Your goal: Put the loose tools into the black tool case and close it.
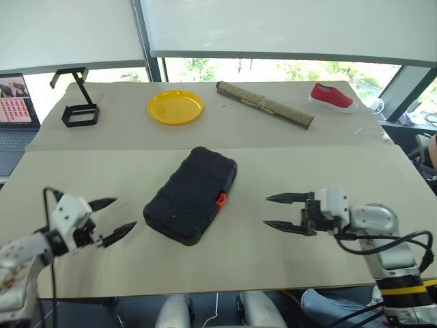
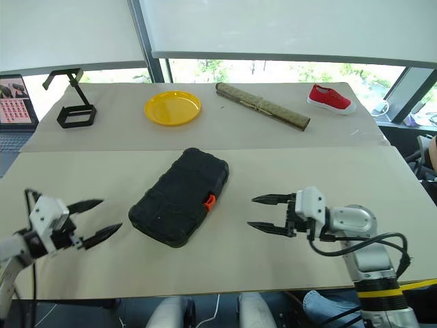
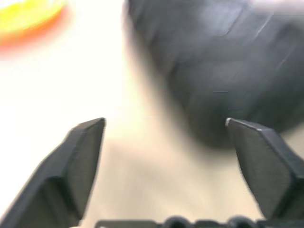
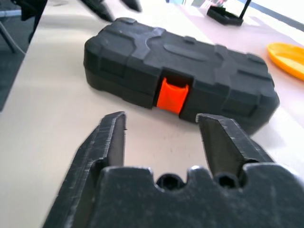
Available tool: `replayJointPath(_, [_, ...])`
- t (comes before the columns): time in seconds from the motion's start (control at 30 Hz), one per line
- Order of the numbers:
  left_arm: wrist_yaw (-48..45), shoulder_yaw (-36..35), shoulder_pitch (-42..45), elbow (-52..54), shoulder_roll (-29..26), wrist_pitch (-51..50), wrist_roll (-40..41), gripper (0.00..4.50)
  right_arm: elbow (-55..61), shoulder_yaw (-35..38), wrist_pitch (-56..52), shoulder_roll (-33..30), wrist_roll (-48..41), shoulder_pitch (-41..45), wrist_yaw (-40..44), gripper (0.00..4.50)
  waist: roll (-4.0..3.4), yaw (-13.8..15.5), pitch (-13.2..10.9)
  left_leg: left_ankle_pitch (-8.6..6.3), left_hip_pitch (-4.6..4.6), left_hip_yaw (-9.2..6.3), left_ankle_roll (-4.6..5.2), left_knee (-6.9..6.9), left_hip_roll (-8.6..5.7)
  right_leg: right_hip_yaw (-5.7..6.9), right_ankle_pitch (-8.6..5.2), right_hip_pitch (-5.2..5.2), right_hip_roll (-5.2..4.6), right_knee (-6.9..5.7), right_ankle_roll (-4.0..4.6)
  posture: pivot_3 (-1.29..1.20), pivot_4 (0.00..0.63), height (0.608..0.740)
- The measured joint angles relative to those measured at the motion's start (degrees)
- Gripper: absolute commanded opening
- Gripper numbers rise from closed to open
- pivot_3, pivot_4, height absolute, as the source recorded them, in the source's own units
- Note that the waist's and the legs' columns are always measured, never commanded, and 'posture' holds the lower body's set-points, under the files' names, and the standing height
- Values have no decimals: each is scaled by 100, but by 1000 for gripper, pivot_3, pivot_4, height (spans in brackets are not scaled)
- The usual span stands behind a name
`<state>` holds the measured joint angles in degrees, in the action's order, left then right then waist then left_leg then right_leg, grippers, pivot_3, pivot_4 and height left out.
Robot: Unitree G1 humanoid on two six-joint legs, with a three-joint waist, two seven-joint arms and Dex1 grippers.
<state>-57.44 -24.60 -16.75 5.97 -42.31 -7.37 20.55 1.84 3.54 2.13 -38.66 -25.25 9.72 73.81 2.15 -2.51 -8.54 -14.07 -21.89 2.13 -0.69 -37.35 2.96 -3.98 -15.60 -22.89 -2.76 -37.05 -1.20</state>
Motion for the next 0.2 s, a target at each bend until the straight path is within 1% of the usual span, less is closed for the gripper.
replayJointPath(0.03, [27,-32,-120,-9,46,28,-19,4500,-96,44,17,-39,-20,-9,53,4418,9,9,-1,0,-14,0,0,0,0,0,1,-13,0,0,2,0,150,740])
replayJointPath(0.13, [212,-157,-418,-12,227,263,-34,4500,-453,61,368,-59,49,-28,140,4471,19,102,-6,1,-29,4,-1,0,-2,7,1,-26,-5,0,2,0,150,740])
replayJointPath(0.2, [330,-183,-456,12,291,357,-47,4500,-639,64,559,-53,120,-13,122,4471,18,141,-7,1,-30,13,-1,0,-4,7,1,-26,-8,-1,2,0,150,740])
